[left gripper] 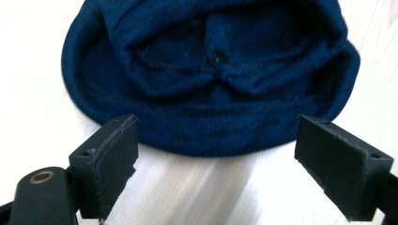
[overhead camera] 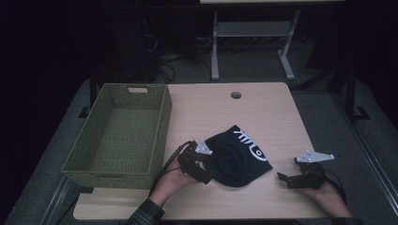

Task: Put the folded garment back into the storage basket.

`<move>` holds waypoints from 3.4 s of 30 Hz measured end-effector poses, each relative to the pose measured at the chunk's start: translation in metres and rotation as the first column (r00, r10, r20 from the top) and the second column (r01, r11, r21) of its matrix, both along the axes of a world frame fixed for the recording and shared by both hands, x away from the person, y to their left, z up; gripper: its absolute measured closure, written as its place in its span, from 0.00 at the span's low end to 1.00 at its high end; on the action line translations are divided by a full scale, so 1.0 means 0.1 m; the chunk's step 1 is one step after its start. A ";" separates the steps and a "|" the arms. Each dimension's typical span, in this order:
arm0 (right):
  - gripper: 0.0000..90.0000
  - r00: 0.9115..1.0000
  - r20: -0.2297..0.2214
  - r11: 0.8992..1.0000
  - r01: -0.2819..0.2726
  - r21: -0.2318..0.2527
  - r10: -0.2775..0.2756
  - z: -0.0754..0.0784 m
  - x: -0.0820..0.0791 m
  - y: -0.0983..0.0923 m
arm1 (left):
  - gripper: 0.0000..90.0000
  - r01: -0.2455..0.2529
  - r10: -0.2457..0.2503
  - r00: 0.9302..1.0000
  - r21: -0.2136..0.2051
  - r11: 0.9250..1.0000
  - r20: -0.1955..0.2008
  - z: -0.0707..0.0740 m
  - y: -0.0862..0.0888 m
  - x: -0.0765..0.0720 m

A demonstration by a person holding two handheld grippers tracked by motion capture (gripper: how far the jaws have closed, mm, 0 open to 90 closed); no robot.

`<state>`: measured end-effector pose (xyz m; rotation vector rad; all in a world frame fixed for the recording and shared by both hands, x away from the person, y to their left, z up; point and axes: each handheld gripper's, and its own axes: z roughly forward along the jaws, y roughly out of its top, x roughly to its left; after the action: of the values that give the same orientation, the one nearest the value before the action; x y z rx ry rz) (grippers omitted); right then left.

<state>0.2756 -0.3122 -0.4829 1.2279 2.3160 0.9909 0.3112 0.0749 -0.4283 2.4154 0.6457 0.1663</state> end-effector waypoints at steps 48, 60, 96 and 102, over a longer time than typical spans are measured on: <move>0.08 1.000 0.001 1.000 -0.001 0.000 0.001 0.00 0.00 0.00 | 0.48 0.138 -0.121 0.988 0.194 0.971 -0.098 -0.16 -0.55 0.42; 0.08 1.000 0.001 1.000 -0.001 0.000 0.001 0.00 0.00 0.00 | 0.79 0.161 -0.139 0.982 0.177 0.971 -0.130 -0.12 -0.54 0.44; 0.08 1.000 -0.002 1.000 0.003 0.001 -0.003 0.00 0.00 0.00 | 0.81 0.128 -0.125 0.987 0.020 0.992 -0.099 0.55 -0.37 0.53; 0.08 1.000 -0.003 1.000 0.003 0.002 -0.003 0.00 0.00 0.00 | 0.81 0.133 -0.132 0.987 0.013 0.991 -0.093 0.70 -0.34 0.55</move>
<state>0.2754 -0.3119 -0.4828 1.2341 2.3159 0.9913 0.3663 0.0410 -0.3583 2.4871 0.5239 0.0056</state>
